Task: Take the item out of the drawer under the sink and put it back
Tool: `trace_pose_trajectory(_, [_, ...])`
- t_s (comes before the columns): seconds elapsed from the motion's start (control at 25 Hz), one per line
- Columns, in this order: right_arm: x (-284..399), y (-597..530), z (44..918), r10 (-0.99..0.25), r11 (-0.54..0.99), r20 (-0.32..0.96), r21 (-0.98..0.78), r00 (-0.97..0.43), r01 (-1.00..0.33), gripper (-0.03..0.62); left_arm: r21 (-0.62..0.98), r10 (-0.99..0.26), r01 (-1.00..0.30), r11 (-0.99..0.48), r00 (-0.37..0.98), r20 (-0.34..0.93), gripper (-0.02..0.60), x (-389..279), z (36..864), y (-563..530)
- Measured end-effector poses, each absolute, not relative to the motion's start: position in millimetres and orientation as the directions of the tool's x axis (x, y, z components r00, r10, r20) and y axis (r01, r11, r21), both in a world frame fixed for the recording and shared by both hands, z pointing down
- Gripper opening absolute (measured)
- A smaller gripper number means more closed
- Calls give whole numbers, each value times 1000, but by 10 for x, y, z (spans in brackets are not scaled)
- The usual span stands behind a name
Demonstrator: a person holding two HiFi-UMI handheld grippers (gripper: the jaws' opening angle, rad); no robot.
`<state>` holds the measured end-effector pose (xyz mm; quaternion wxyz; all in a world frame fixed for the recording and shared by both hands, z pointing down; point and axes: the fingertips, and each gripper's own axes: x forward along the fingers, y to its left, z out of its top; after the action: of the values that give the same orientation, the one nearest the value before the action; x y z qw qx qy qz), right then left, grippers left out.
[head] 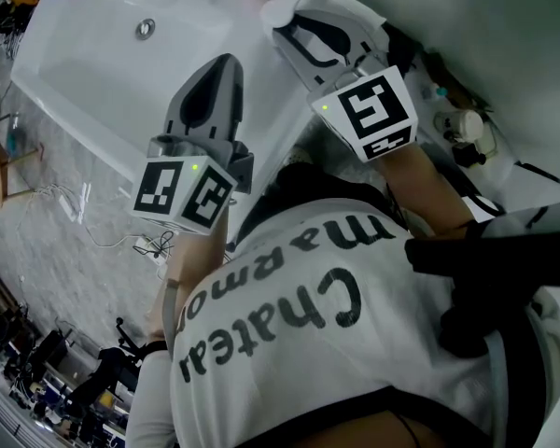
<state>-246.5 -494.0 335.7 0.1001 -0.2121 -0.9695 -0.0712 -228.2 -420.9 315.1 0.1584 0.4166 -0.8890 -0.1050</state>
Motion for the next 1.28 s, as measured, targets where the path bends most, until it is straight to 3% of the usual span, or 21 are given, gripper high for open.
trace_pose_trajectory(1.28, [-2462, -4957, 3348, 401, 910, 194, 30, -895, 414, 110, 316, -758, -691, 650, -620, 202, 5, -2169, 3161, -4088])
